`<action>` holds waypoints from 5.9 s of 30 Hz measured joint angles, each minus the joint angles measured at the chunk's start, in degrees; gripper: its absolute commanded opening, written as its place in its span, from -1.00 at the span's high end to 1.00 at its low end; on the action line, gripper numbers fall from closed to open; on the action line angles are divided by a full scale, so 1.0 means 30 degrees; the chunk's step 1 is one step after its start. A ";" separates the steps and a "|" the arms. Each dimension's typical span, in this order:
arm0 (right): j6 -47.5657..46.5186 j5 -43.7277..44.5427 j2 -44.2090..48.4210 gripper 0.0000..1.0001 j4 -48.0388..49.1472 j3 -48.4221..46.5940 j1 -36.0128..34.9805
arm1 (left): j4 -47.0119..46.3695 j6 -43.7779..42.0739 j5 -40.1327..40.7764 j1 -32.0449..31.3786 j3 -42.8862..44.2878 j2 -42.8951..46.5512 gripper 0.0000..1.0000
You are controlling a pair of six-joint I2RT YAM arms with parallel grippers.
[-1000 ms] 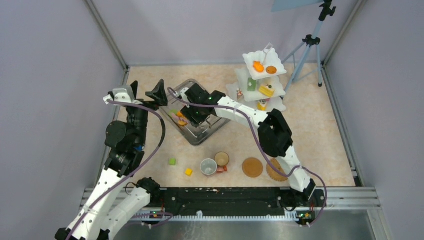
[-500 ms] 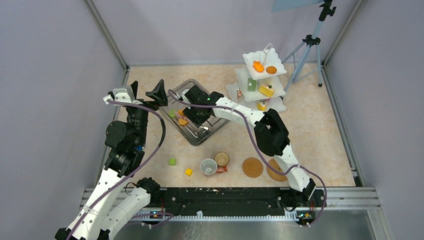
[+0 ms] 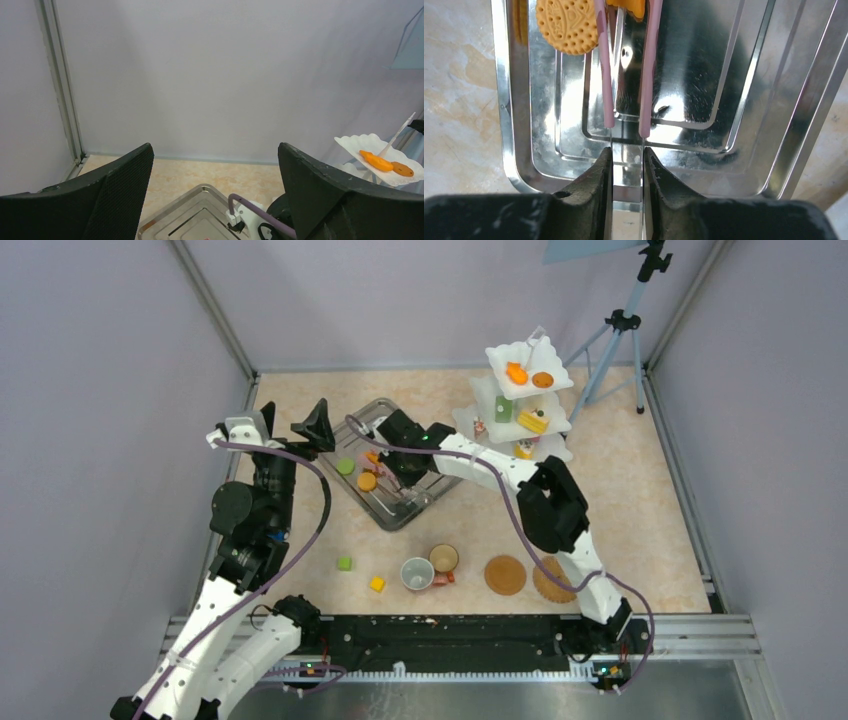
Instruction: Serve the afternoon tea
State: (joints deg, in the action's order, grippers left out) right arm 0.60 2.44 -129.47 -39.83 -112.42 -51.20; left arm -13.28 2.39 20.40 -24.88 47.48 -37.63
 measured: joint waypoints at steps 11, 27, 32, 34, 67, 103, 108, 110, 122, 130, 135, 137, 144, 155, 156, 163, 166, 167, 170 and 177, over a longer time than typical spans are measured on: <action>0.1224 0.2739 0.9763 0.95 -0.0182 0.3446 0.0000 | 0.0000 0.0007 -0.0007 0.0007 0.0000 -0.0007 -0.97; 0.2412 0.6892 1.4083 0.92 -0.4211 0.2055 0.4546 | 0.0015 0.0226 -0.0219 0.0015 0.0000 -0.0175 -0.97; 0.2834 0.7031 1.3231 0.89 -0.4852 0.2040 0.5268 | 0.0015 0.0226 -0.0219 0.0015 0.0000 -0.0175 -0.98; 0.2885 0.7038 1.2983 0.88 -0.4867 0.2040 0.5632 | 0.0015 0.0226 -0.0211 0.0015 0.0000 -0.0168 -0.98; 0.2120 0.9049 1.2925 -0.10 -0.5552 -0.2193 0.2346 | 0.0015 0.0226 -0.0233 0.0015 0.0000 -0.0160 -0.97; 0.9828 0.4073 1.7449 -0.06 0.2637 2.1187 0.9092 | 0.0160 0.0663 -0.0809 0.0015 0.0007 -0.0299 -0.97; 0.9857 0.3395 1.6072 0.16 0.2601 2.1223 0.9092 | 0.0153 0.0663 -0.0860 0.0015 0.0007 -0.0299 -0.98; 0.9850 0.3242 1.5810 0.16 0.2958 2.1223 0.9092 | 0.0153 0.0663 -0.0860 0.0015 0.0007 -0.0299 -0.97; 0.8837 0.4014 1.4834 0.44 0.2987 2.1114 0.9107 | 0.0160 0.0663 -0.0852 0.0015 0.0007 -0.0299 -0.97; 0.8065 0.3286 1.5030 0.12 0.3060 2.1114 0.9107 | 0.0153 0.0663 -0.0852 0.0015 0.0007 -0.0306 -0.97; 0.7817 0.3111 1.6174 0.15 0.2506 2.1085 0.9129 | 0.0153 0.0670 -0.0860 0.0015 0.0007 -0.0306 -0.97; 0.7737 0.3111 1.6779 0.21 0.2273 2.1085 0.9231 | 0.0153 0.0670 -0.0860 0.0015 0.0007 -0.0306 -0.98; 0.7155 0.2783 1.6050 0.48 0.2514 2.1056 0.9916 | 0.0153 0.0670 -0.0860 0.0015 0.0007 -0.0313 -0.97; 0.7278 0.2885 1.3486 1.00 0.3002 2.0997 0.9981 | 0.0168 0.0670 -0.0852 0.0015 0.0007 -0.0466 -0.98; 0.7380 0.2936 1.3478 1.00 0.2922 2.0932 0.9989 | 0.0168 0.0663 -0.0852 0.0015 0.0007 -0.0466 -0.97; 0.9690 0.3402 1.5599 1.00 0.0335 2.0393 1.1009 | 0.0160 0.0663 -0.0860 0.0015 0.0007 -0.0510 -0.98; 1.2444 0.3956 1.7937 1.00 -0.1472 2.0072 1.1715 | 0.0175 0.0670 -0.0860 0.0015 0.0007 -0.0510 -0.97; 1.3704 0.4124 1.8666 1.00 -0.2011 1.9926 1.1839 | 0.0175 0.0670 -0.0860 0.0015 0.0007 -0.0510 -0.97; 1.8068 0.4284 2.0072 1.00 -0.3155 1.9708 1.1876 | 0.0168 0.0678 -0.0860 0.0015 0.0007 -0.0510 -0.98; 2.9711 0.3373 2.0240 1.00 -0.3016 2.1981 1.1315 | 0.0168 0.0743 -0.0867 0.0015 0.0007 -0.0605 -0.97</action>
State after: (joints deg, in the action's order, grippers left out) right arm 89.73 12.56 -68.75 -48.88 -46.48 -17.26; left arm -12.78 4.62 17.80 -24.84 47.51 -39.44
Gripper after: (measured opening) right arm 0.004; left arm 0.987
